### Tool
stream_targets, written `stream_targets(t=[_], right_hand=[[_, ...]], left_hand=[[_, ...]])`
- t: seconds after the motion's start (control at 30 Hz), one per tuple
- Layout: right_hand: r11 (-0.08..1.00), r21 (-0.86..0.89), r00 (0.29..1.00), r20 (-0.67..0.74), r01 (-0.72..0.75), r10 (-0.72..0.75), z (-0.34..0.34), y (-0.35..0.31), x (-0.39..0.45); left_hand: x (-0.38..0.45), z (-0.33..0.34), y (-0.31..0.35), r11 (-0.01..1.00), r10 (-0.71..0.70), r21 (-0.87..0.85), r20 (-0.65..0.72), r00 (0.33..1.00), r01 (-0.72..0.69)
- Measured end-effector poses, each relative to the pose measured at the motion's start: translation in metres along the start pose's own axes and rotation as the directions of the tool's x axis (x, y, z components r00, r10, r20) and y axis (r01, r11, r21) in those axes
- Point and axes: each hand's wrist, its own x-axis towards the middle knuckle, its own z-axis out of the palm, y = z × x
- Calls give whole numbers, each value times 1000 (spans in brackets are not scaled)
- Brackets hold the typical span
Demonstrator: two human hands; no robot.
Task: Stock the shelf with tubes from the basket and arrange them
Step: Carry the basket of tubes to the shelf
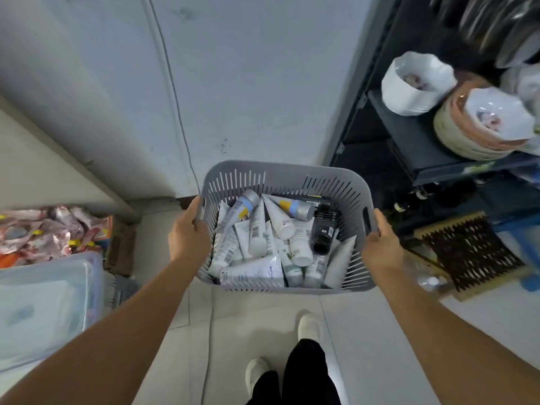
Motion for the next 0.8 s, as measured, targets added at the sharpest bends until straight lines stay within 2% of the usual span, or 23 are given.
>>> stream_targets(t=[0.17,0.37,0.63,0.8], right_hand=[[997,59,995,-83,-57,62,-58,44,-40],[985,62,968,-185,-159,168,-134,112,-78],[940,189,882,-333,-283,332,-243,238,-127],[910,248,817,-406,-334,410,-317,308,-159]], left_hand=[[-50,6,37,998,56,11,100,993,-57],[-118,38,81,977,204,-100,223,953,-186],[-243,100,157,928,368,-66,305,879,-366],[-318,151,198,907,415,-119,411,812,-404]])
